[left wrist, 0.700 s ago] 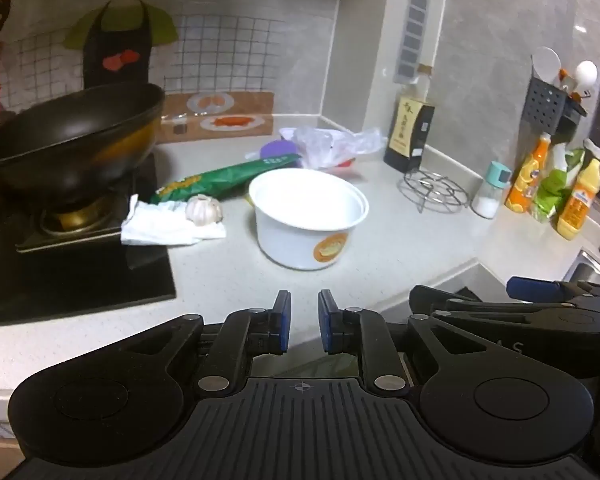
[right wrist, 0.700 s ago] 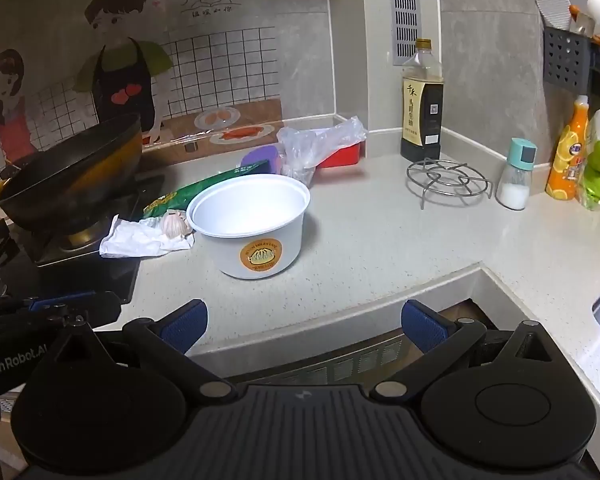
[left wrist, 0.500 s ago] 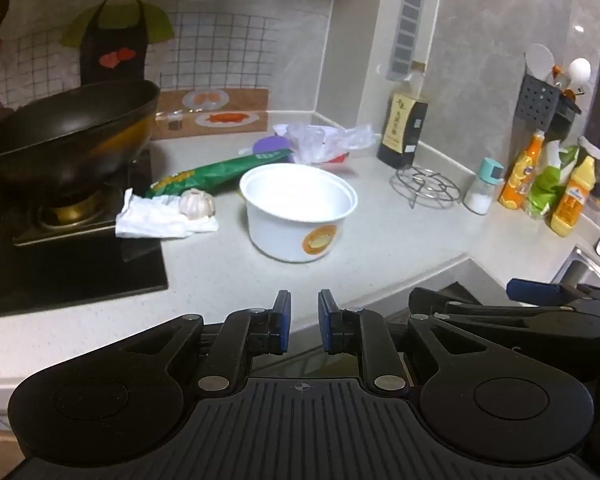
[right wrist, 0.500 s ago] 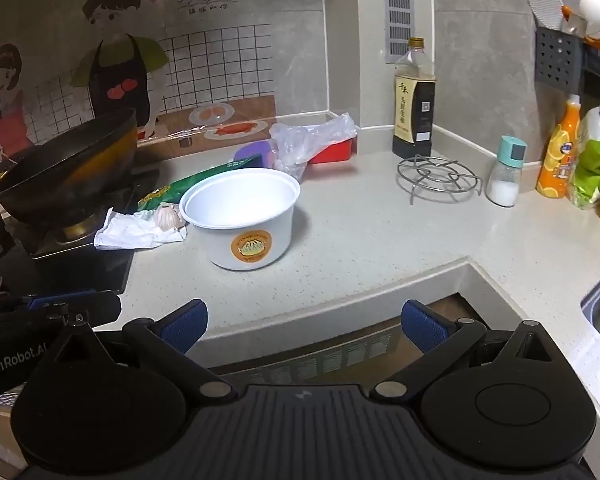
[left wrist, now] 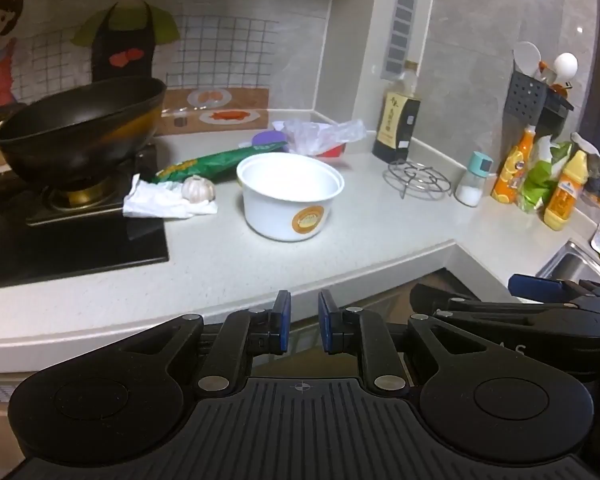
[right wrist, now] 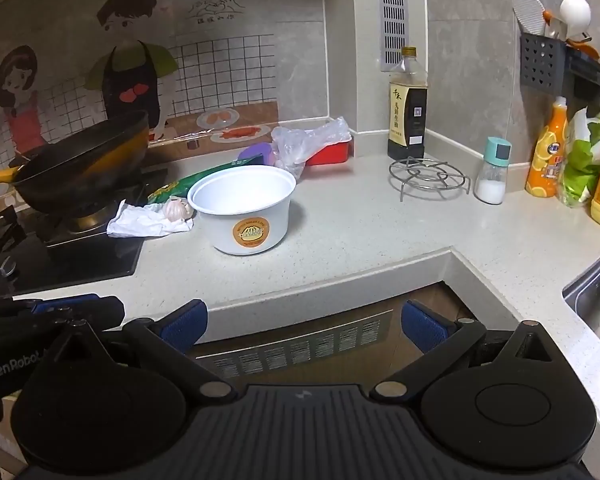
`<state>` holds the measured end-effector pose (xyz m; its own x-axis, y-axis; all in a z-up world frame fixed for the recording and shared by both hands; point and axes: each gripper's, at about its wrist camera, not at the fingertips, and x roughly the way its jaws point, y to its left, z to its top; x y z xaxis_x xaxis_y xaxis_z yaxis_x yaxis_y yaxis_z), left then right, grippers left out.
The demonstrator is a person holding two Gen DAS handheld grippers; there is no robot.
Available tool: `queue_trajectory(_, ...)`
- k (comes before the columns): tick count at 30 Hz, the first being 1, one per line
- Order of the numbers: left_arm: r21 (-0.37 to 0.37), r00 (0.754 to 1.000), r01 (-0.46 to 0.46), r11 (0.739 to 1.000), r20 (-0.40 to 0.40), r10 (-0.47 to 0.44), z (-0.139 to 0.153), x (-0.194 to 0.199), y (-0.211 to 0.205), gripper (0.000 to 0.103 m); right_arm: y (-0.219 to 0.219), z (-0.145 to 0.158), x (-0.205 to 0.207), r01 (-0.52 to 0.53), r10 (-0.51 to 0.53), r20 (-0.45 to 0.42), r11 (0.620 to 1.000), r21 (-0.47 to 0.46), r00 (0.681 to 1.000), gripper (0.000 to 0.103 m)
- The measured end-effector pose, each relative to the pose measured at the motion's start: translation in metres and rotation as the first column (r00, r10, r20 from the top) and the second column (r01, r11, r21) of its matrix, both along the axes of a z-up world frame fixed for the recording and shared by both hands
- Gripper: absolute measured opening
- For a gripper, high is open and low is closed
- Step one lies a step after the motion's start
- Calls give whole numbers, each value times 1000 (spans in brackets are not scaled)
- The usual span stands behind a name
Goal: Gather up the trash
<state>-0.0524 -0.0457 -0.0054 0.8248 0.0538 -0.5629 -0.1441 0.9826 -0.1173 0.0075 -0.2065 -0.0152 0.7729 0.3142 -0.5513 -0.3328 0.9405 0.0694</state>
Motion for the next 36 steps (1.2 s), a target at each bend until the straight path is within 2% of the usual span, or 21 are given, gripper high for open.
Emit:
queue_trajectory(15,4,1000,-27,1000,4,27,4,-8,-4,19,-9,0,-15,-14,14,22,999,28,1000,103)
queue_trajectory(36,8,1000,3,1000,-8,-3,2,-5,-12,19,-19,-3,-14,10,-11,21,999,46,1000,103)
